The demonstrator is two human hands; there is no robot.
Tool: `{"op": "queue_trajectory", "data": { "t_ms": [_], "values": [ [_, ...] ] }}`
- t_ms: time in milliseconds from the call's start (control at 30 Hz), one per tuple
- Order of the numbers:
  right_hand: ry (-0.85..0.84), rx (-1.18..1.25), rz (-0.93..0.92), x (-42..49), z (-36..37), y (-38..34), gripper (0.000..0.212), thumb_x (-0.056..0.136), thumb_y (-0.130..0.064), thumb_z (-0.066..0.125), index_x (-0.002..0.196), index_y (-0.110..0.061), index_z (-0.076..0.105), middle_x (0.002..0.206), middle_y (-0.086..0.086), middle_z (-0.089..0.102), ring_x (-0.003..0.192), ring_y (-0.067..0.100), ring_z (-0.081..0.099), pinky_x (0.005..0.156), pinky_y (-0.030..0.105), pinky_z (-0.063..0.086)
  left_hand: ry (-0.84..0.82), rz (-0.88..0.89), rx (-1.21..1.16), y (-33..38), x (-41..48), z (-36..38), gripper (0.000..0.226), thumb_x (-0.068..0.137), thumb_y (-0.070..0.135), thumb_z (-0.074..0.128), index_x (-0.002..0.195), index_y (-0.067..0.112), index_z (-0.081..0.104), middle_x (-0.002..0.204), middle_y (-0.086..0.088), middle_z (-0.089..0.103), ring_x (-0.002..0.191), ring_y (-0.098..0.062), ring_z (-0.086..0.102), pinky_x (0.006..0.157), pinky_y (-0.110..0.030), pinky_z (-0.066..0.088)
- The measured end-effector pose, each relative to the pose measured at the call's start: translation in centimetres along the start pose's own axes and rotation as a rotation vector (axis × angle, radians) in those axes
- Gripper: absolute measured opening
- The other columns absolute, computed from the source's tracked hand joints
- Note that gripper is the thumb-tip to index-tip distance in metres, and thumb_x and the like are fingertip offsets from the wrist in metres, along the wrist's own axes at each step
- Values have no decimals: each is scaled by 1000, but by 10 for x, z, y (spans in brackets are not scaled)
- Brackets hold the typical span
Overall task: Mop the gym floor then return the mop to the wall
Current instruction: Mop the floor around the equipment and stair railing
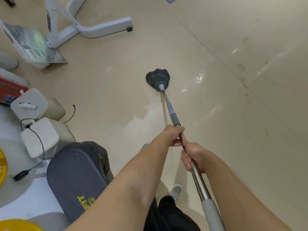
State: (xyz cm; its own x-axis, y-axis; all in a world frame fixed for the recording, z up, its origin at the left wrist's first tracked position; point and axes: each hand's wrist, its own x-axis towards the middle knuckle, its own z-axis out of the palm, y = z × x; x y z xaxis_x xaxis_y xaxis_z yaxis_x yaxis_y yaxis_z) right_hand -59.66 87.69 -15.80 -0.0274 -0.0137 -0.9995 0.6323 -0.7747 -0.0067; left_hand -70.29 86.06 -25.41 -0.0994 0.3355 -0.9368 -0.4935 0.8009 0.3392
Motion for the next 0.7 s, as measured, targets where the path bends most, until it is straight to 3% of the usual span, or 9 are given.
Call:
{"op": "queue_trajectory", "data": {
  "t_ms": [233,333,533,700],
  "values": [
    [-16,30,70,-34,-60,140,51,102,-57,37,77,-13,40,52,-3,28,33,8,23,33,17,23,-52,-85,133,-107,-72,83,19,94,19,62,104,6,52,79,-9,57,58,-20,58,40,-26,54],
    [-20,25,87,-39,-71,163,49,102,-53,38,72,-14,37,52,-3,28,33,9,24,33,17,25,-67,-105,146,-126,-83,99,17,95,17,60,104,6,52,86,-10,59,59,-20,58,37,-24,52],
    [38,-157,-24,-25,-63,126,54,105,-48,30,72,-10,48,45,4,38,29,14,35,31,22,33,-19,-39,130,-91,-63,88,12,94,13,61,95,5,51,75,-11,59,54,-20,57,37,-24,49],
    [76,-163,-57,-2,-49,40,66,105,-50,28,59,-6,48,45,8,36,27,15,34,30,19,31,33,11,72,-23,-20,63,13,92,13,62,99,4,55,83,-15,62,51,-21,54,35,-21,46]
  ]
}}
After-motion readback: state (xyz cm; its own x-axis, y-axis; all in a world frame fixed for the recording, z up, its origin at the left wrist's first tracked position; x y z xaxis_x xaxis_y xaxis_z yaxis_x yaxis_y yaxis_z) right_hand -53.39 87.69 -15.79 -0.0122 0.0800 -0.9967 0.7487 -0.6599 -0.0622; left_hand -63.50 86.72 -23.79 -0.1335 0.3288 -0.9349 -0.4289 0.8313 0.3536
